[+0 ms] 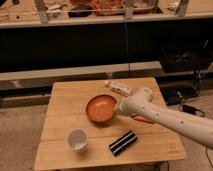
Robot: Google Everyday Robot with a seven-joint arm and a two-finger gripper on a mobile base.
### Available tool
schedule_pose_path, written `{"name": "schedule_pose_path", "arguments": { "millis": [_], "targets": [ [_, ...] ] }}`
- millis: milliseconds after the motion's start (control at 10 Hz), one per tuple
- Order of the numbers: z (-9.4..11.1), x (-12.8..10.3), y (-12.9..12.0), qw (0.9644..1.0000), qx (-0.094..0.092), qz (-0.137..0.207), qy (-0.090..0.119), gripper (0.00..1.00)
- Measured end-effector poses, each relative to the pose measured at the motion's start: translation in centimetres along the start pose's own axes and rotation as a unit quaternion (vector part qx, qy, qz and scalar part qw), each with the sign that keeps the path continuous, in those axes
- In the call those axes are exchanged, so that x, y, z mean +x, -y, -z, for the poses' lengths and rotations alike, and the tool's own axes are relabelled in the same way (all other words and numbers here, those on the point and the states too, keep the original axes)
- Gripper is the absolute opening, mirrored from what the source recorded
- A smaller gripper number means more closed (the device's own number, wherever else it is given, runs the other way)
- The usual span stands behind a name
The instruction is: Drag the ceramic bowl in a circle
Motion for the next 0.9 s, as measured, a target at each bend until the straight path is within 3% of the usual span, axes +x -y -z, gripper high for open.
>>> {"name": "schedule_pose_path", "arguments": {
  "millis": [300,500,700,900],
  "targets": [
    [2.5,-5.8,-1.2,0.9999,-0.003,0.003,0.010,0.02],
    [2.8,-7.7,-0.7,0.9998,0.002,0.014,0.011,0.02],
    [2.1,-7.8,0.1,0.9997,0.008,0.021,0.010,0.02],
    [0.4,-5.9,1.1,0.9997,0.017,0.019,0.008,0.02]
  ]
}}
